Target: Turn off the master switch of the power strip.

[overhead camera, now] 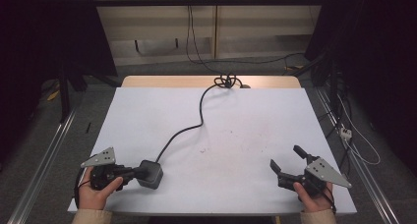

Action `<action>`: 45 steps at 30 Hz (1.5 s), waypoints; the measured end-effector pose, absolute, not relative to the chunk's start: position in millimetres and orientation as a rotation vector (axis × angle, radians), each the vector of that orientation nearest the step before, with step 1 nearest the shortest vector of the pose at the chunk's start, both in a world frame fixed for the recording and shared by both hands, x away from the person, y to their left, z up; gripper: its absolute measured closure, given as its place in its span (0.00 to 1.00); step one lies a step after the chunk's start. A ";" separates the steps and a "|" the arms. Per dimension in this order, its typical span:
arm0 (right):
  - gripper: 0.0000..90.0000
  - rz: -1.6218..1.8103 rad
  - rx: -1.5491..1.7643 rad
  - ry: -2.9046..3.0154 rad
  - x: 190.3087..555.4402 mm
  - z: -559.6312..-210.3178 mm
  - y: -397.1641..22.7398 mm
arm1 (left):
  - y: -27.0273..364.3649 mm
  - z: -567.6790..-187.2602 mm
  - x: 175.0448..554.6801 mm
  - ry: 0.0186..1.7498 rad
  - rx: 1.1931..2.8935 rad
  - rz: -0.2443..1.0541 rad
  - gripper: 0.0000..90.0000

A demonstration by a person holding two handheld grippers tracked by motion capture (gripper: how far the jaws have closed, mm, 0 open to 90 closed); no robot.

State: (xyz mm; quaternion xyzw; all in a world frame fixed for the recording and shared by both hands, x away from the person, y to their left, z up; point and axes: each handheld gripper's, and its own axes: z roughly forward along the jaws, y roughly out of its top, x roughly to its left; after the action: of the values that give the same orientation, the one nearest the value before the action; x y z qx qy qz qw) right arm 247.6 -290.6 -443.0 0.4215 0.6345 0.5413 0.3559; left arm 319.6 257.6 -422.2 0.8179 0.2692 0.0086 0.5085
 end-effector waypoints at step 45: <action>0.07 1.403 1.087 1.640 247.4 -443.0 -290.2 | 250.2 -417.3 314.8 0.620 2.039 0.080 1.00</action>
State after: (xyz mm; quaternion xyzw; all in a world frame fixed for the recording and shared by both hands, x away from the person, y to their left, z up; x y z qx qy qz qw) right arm 247.4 -290.2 -443.0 0.4205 0.6345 0.5428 0.3548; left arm 314.8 250.2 -417.3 0.8370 0.2546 0.0328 0.4833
